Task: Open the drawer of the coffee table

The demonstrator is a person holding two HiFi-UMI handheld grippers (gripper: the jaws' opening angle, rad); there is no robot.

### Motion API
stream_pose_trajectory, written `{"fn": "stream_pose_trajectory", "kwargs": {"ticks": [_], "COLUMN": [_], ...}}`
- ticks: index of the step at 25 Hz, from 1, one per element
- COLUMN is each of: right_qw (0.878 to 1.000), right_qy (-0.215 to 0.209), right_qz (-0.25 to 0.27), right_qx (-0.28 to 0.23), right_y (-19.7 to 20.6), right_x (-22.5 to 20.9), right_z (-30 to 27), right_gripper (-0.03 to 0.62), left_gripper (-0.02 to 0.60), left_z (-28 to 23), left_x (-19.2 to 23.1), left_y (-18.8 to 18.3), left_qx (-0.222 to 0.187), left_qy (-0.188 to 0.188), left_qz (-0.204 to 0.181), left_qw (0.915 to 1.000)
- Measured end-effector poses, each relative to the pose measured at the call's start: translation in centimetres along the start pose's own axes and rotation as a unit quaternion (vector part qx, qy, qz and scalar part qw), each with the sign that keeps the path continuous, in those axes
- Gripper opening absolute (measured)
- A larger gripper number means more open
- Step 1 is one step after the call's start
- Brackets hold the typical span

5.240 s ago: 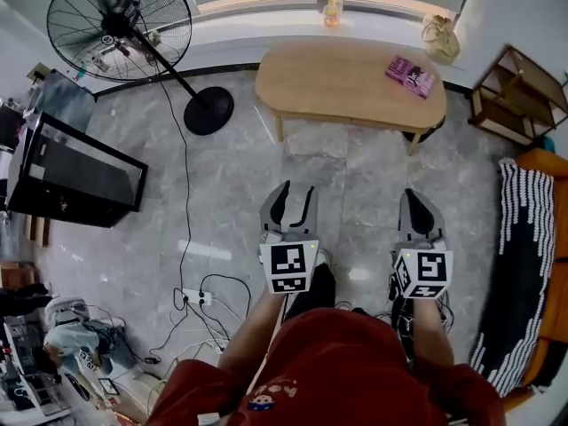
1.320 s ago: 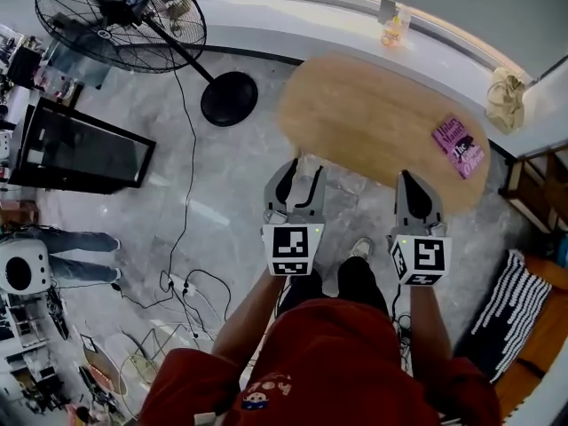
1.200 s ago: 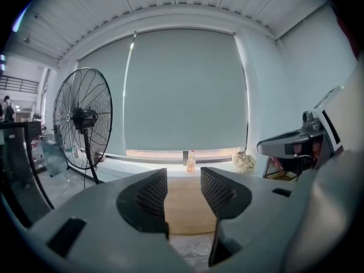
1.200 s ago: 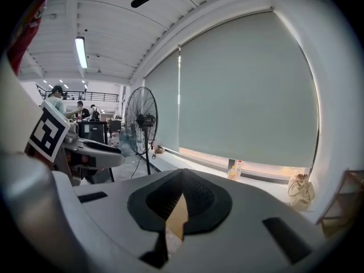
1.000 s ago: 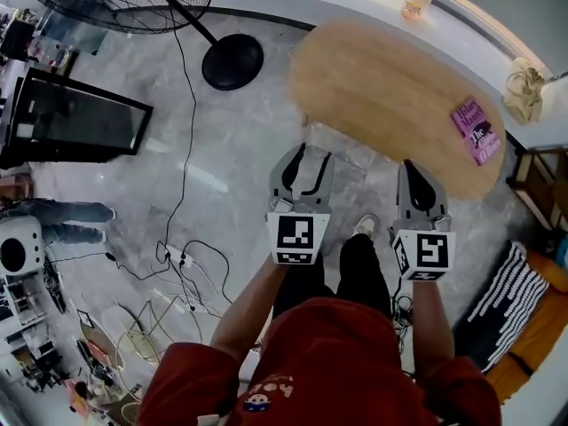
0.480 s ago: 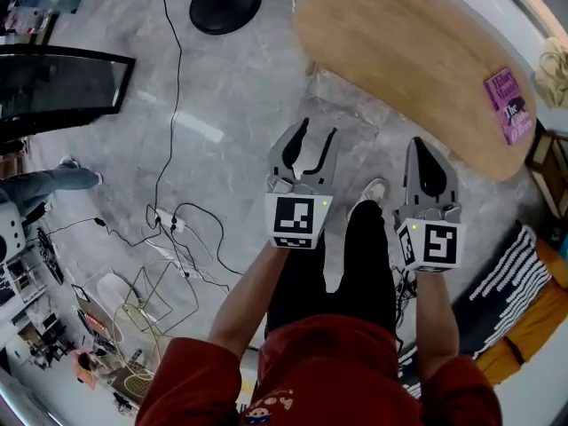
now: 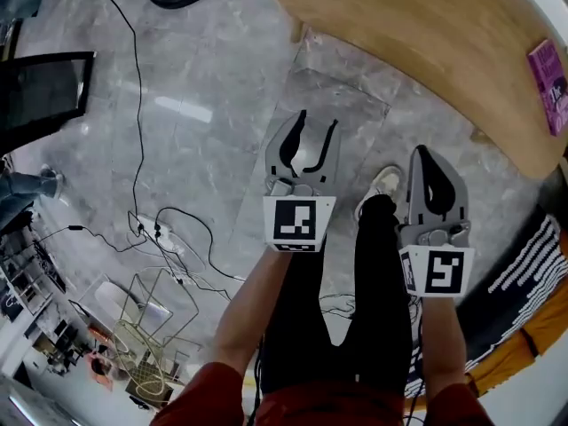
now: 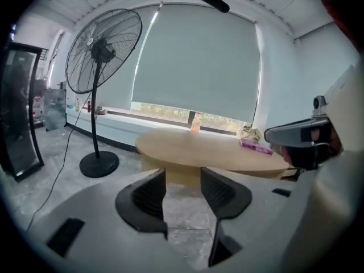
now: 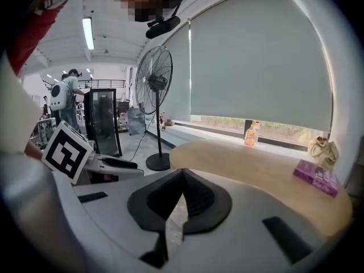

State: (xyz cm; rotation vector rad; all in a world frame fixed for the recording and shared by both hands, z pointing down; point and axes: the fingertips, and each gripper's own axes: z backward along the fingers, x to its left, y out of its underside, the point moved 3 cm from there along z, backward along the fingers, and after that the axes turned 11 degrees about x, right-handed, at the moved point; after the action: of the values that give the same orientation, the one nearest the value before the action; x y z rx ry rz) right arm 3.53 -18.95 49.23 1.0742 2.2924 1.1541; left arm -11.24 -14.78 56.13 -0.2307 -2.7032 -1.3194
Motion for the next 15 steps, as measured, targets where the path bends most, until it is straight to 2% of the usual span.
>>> {"fn": "stream_pose_trajectory", "kwargs": {"ticks": [6,9,15], "right_qw": [0.999,0.999,0.999], "right_qy": [0.041,0.044,0.044], "right_qz": [-0.017,-0.021,-0.009], "right_qx": [-0.005,0.001,0.005], "right_y": [7.8,11.2,15.9], "right_x": [-0.8,-1.0,-1.5], "right_z": [-4.0,-5.9,-8.9], "right_gripper": [-0.003,-0.003,-0.003], "left_gripper": [0.184,0.184,0.184], "left_z": [-5.1,-7.4,-12.4], "left_x": [0.7,1.2,1.3], "left_y": [7.3,10.1,14.3], "left_qx": [0.003,0.003,0.015], "left_qy": [0.009,0.013,0.015], "left_qz": [-0.010,-0.005,-0.019], "left_qw": [0.9999,0.9999,0.9996]}}
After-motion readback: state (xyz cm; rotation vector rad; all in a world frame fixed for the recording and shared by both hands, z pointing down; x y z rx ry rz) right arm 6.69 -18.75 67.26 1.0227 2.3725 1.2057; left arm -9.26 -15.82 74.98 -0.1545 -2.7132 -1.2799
